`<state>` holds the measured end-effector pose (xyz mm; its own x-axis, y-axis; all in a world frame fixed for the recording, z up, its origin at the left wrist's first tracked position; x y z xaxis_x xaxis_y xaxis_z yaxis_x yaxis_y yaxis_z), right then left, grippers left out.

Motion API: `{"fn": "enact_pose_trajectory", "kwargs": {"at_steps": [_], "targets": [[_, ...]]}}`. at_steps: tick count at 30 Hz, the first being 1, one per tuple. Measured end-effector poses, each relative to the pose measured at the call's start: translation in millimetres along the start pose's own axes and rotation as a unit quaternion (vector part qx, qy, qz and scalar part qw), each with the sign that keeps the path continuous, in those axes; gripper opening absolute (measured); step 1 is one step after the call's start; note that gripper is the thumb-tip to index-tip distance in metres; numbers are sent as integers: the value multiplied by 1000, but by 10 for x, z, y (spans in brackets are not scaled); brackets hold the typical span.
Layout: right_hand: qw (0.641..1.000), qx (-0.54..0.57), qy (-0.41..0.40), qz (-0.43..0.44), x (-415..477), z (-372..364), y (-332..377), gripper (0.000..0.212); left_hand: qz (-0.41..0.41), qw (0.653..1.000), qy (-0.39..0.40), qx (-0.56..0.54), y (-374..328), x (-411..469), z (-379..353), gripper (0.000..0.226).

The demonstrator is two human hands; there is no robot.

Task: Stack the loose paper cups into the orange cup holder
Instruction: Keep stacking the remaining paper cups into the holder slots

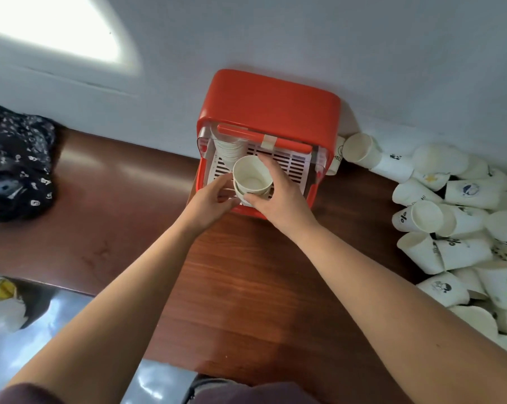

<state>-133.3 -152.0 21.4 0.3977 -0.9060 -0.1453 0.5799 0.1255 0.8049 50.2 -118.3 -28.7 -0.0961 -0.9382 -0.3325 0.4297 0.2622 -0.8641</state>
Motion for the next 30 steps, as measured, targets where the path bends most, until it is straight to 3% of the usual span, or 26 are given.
{"fn": "enact_pose_trajectory", "kwargs": {"at_steps": [9,21,25,30], "targets": [[997,63,23,-35,-44,18,-161,52,-8,1000,-16,9,-23,-3,-46,51],[985,151,42,-73,12,-66,-240,70,22,999,-35,16,-14,44,-51,47],[976,186,51,-99,9,-133,-368,88,23,999,-35,8,-24,53,-61,49],[980,147,-13,-135,87,-180,-529,71,13,998,-46,-34,-66,147,-158,43]]}}
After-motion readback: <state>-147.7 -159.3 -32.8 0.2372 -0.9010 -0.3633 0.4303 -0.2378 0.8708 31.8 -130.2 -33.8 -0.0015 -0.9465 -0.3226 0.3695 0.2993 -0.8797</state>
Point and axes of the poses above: each hand's wrist, its own x-axis towards the middle knuckle, its own z-axis out of the back of the hand, y = z × x, the point moved 1 cm from there along x, towards the middle knuckle, and after that the axes turned 3 degrees about y, right-handed, at the moved point
